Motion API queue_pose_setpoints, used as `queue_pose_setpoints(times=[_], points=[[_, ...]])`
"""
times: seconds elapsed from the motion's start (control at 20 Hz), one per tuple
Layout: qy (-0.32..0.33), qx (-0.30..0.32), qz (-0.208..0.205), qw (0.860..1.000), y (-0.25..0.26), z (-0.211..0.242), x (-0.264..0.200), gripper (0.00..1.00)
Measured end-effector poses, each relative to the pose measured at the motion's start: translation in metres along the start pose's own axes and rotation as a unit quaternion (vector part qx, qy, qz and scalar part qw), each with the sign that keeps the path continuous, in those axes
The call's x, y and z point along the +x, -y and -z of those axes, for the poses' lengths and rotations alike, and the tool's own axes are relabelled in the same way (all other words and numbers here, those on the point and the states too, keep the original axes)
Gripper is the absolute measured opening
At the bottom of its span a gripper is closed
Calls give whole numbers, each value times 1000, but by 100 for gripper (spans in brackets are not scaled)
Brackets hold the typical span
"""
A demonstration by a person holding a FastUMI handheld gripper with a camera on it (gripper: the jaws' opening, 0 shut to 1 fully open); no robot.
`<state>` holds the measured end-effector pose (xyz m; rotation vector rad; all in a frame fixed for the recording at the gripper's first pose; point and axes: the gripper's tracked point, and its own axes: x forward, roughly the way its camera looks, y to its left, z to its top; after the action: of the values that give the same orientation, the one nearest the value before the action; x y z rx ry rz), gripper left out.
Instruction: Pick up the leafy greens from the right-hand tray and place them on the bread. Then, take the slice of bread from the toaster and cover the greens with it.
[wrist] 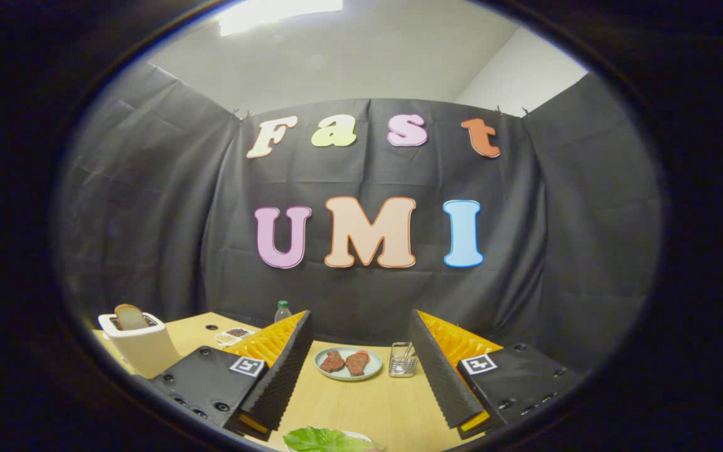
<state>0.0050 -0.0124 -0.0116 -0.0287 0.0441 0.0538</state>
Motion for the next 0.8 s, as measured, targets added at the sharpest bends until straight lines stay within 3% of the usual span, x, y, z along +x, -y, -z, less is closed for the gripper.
queue_pose_setpoints(times=[0.35, 0.8], points=[[-69, -32, -87, 993, -19, 40, 13, 100], [-149, -106, -183, 966, -45, 97, 21, 100]])
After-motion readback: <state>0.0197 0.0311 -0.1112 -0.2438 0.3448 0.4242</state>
